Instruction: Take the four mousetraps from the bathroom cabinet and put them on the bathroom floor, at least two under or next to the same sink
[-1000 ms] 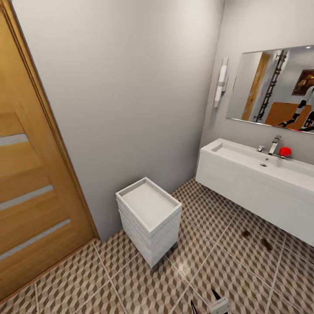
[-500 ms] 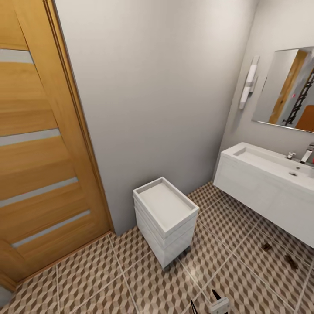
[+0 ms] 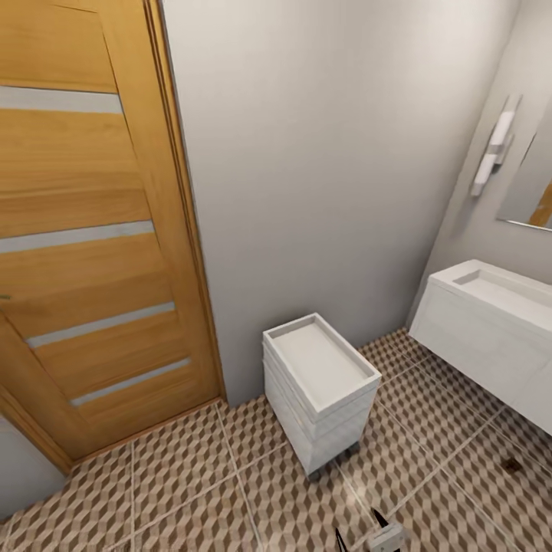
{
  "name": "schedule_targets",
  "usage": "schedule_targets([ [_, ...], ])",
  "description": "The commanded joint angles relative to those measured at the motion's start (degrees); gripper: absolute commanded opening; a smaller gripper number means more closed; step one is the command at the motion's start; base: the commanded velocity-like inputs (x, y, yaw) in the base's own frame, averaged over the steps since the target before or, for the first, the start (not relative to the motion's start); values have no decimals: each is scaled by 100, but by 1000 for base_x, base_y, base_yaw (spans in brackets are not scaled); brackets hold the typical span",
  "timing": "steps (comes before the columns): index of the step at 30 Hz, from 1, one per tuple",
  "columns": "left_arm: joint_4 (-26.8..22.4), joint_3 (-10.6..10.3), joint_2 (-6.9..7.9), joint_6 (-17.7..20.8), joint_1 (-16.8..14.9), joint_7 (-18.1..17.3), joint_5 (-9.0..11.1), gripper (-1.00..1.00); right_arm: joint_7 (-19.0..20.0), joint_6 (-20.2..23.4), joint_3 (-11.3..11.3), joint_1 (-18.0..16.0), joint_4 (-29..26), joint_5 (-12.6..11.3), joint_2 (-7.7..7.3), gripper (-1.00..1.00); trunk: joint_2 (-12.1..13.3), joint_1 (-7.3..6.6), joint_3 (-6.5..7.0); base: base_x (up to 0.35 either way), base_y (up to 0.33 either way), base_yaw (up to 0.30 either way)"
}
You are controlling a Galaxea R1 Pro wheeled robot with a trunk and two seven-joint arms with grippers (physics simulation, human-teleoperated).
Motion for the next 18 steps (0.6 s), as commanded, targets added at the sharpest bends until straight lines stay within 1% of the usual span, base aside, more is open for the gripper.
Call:
schedule_targets([
  [1,20,-50,-3,-28,-11,-4,52,100,-60,-11,45,-4,4,13,0,100,-12,3,-12,0,0,285],
  [12,21,-50,-3,-28,-12,-4,52,100,-54,21,45,-4,4,16,2,100,-12,3,-12,0,0,285],
  [18,19,-50,-3,-25,-12,-4,52,100,-53,288,45,-5,-2,16,4,100,-12,3,-12,0,0,285],
])
